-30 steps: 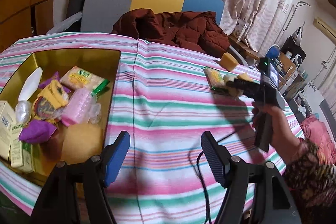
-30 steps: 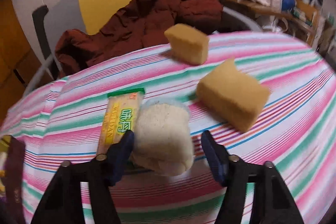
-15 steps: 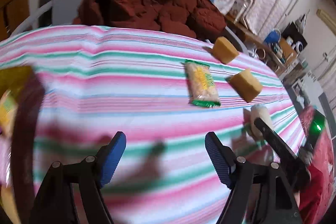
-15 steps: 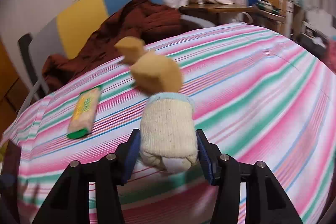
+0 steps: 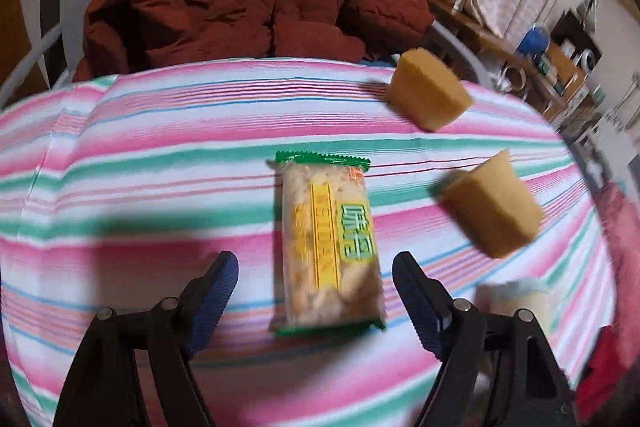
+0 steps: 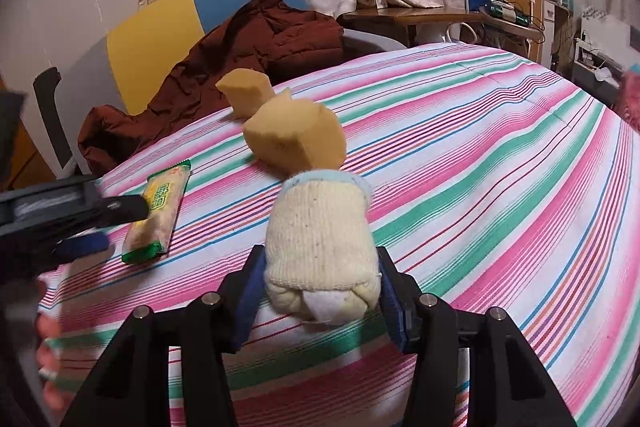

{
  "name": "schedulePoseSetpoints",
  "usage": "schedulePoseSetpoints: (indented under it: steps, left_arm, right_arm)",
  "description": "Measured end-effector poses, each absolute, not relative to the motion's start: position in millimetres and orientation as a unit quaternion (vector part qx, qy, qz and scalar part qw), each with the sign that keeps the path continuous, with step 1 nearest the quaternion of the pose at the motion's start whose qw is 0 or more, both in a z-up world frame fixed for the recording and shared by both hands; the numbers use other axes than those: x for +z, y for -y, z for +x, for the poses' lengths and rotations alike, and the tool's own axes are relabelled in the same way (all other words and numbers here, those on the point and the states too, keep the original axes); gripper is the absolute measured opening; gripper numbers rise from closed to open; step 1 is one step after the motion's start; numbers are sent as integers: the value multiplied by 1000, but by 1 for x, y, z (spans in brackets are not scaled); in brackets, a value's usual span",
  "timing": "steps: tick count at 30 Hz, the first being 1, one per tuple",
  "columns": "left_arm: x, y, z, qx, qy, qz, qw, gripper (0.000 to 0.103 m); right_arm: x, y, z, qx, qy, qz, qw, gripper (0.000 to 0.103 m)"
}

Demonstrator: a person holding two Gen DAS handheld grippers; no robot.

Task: Organize objects
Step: 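Grasp the cream knitted ball with the right tool, then grasp the WEIDAN snack packet with the left tool while the right tool holds the knitted ball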

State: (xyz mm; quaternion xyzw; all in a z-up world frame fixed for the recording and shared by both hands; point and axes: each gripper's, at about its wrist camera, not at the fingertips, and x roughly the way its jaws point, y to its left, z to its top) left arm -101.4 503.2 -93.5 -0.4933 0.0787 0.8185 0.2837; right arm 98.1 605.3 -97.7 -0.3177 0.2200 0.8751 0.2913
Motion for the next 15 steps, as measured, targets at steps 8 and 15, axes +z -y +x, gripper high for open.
schedulePoseSetpoints:
  steps: [8,15]
  left_arm:
    - [-105,-511,-87,846,-150,-418,295,81]
    - [-103,-502,-90,845,-137,-418,305,77]
  right_arm:
    - [-99,-606,97,874,-224,-317,292,53]
    - [-99,-606,97,874,-225,-316,293,53]
